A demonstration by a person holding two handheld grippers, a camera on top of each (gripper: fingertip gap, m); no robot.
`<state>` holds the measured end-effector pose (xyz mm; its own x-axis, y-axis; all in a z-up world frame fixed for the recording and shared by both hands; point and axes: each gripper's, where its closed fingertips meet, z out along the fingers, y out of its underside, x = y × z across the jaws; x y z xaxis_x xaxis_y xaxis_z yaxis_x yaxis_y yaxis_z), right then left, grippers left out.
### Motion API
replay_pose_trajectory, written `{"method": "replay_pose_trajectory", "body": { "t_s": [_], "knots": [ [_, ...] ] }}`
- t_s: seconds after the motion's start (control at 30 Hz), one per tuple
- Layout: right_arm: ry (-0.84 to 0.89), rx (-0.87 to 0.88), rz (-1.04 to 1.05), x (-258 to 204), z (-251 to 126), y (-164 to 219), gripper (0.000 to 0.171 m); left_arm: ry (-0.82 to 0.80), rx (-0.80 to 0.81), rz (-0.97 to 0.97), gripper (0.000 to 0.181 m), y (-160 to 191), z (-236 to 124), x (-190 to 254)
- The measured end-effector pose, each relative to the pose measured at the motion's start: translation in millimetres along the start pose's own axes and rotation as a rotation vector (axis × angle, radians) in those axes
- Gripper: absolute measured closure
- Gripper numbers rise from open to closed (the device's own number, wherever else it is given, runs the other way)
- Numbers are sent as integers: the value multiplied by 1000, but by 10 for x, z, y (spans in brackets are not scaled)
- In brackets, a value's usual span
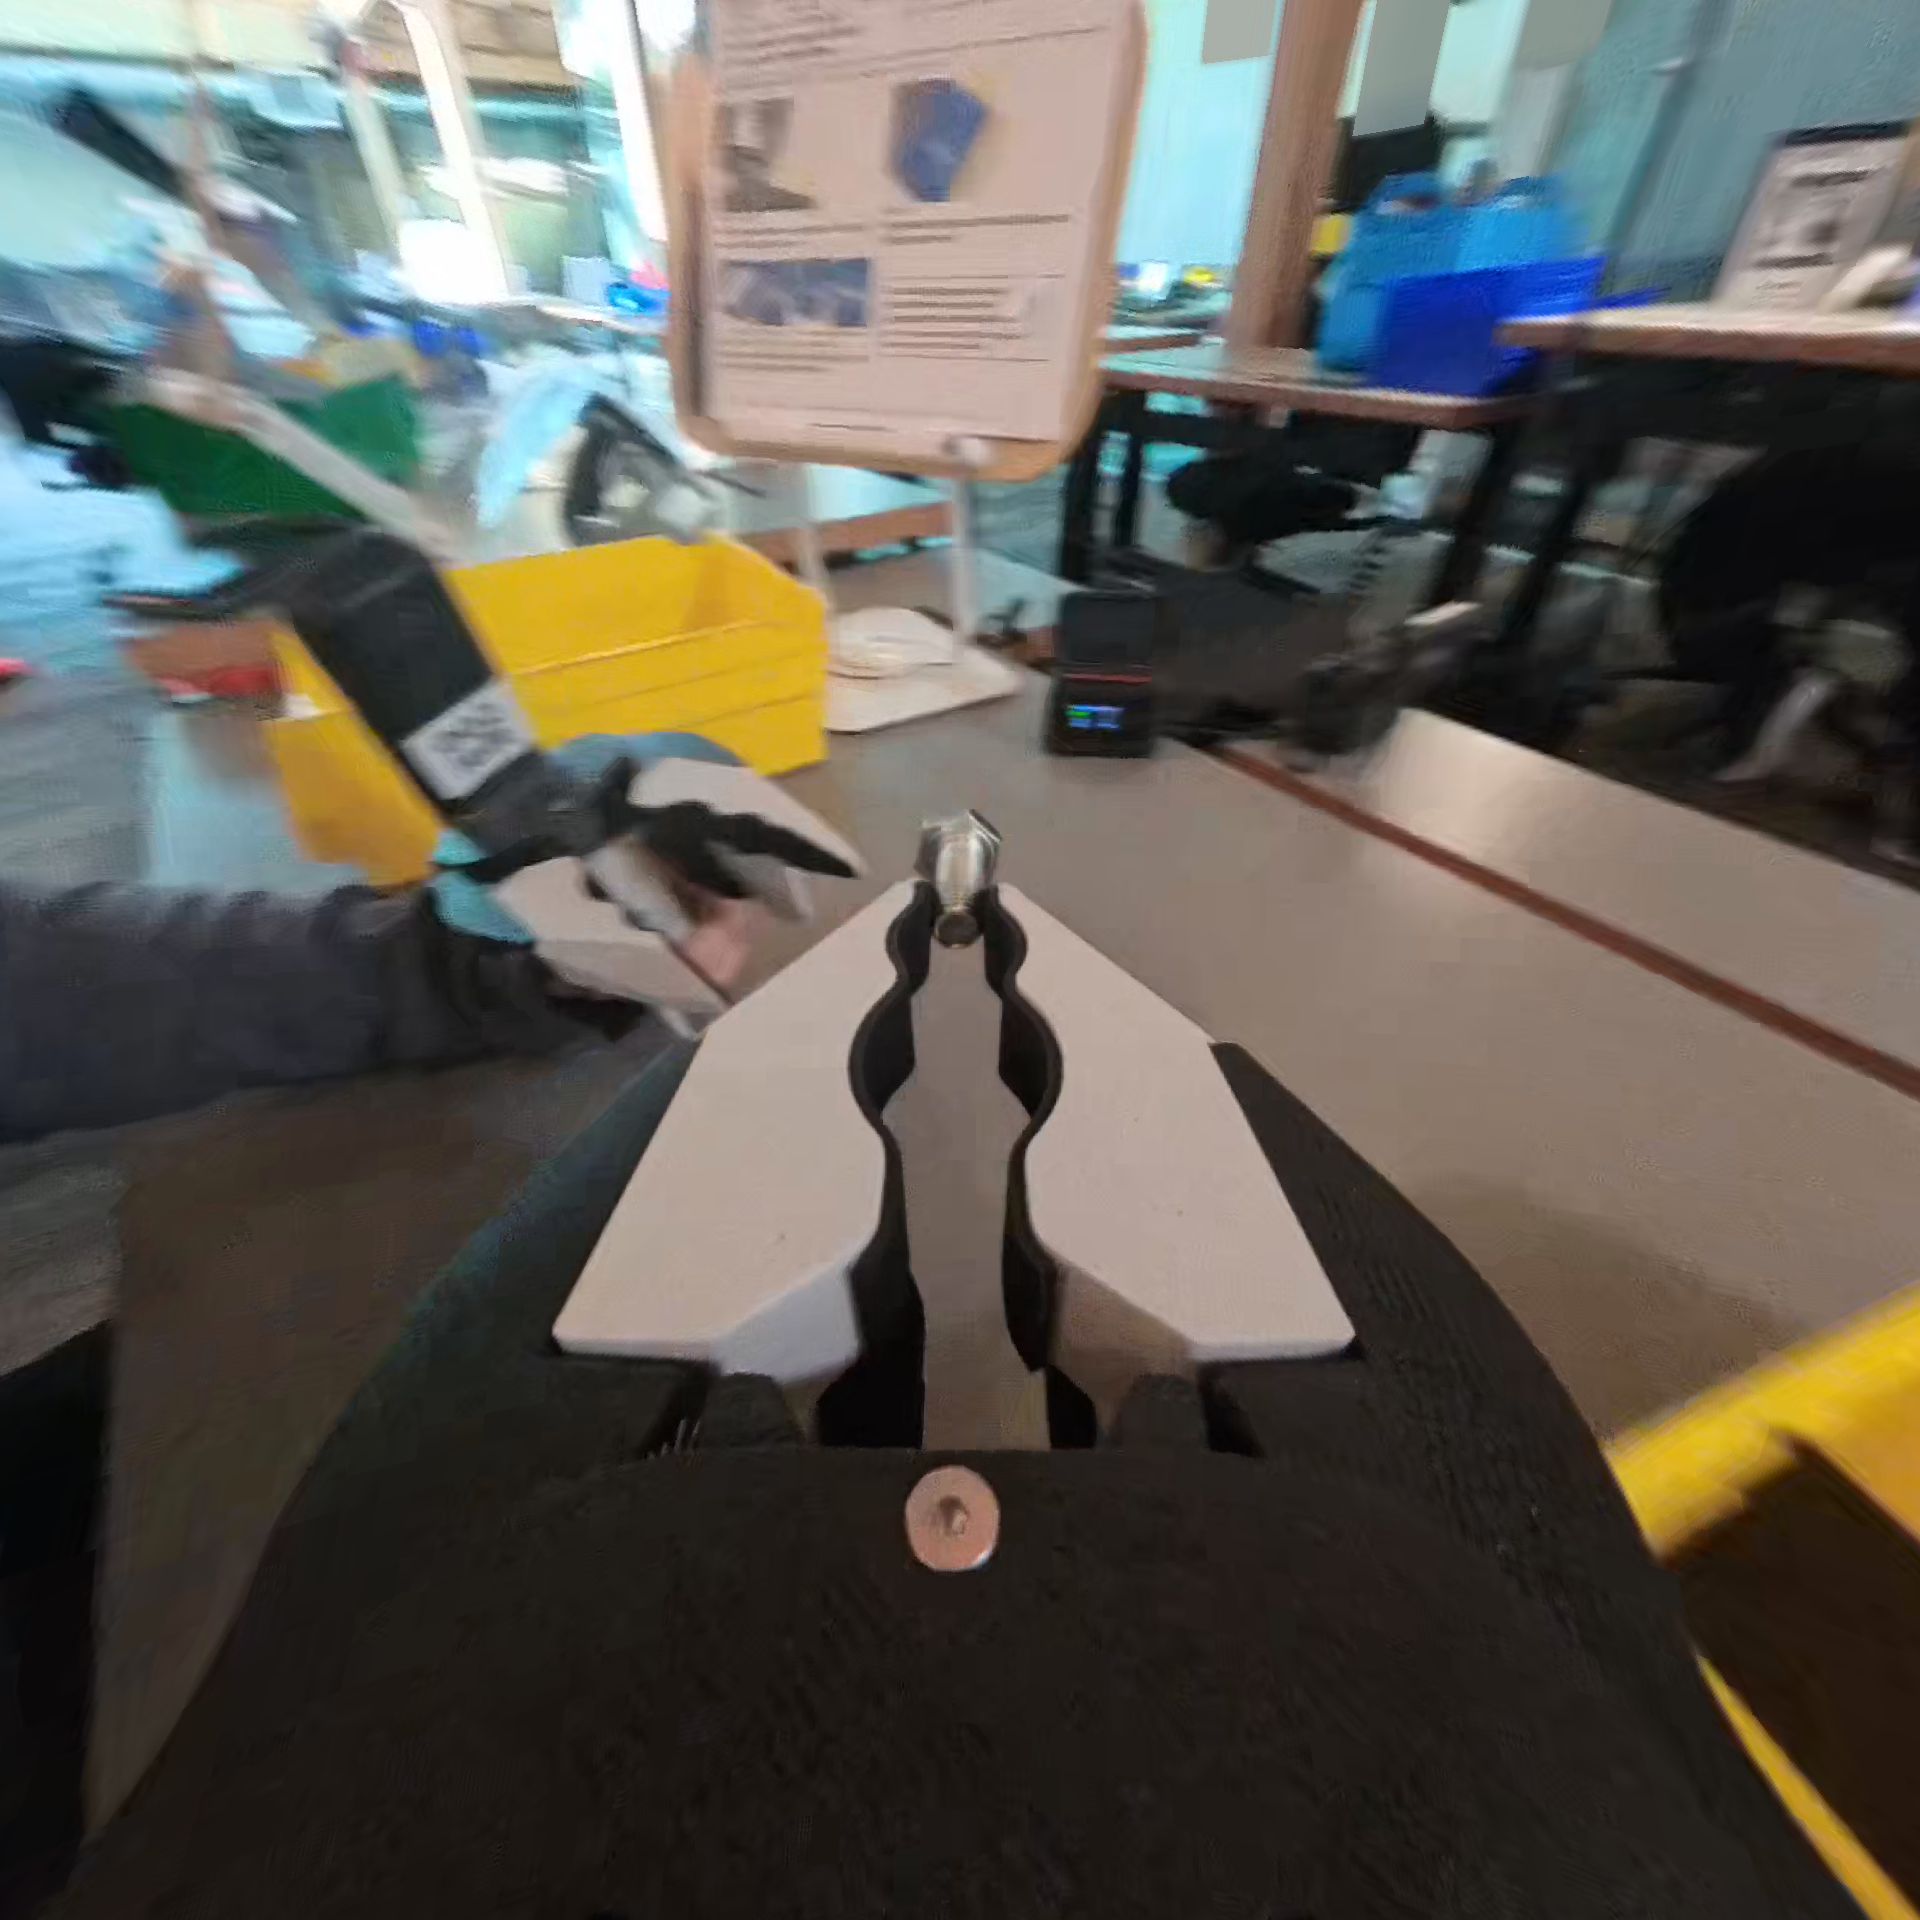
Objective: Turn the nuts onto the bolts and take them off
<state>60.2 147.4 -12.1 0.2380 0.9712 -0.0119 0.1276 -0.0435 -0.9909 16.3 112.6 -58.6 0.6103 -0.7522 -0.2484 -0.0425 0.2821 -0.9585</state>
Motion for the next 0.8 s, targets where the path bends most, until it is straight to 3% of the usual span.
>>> {"method": "replay_pose_trajectory", "body": {
  "t_s": [0.07,0.17,0.3,0.37,0.5,0.63,0.77,0.8],
  "knots": [
    [288,-151,-40,692,-270,-14,163,-124,-33,71,134,75,-32,-178],
    [631,-542,-36,1646,-774,281,163,-219,-66,136,138,114,-57,-299],
    [635,-987,135,2205,-1083,847,163,-240,-105,160,142,176,-33,-307],
    [616,-1086,185,2324,-1116,1013,163,-226,-122,163,142,208,-13,-278],
    [610,-1060,223,2418,-1050,1072,155,-199,-167,138,137,302,22,-250],
    [667,-927,162,2339,-1128,844,143,-222,-172,114,134,309,5,-303],
    [838,-678,9,2093,-1553,467,129,-294,-194,143,126,288,-55,-437],
    [897,-620,-23,2039,-1725,419,122,-328,-216,136,116,273,-85,-498]
  ]
}}
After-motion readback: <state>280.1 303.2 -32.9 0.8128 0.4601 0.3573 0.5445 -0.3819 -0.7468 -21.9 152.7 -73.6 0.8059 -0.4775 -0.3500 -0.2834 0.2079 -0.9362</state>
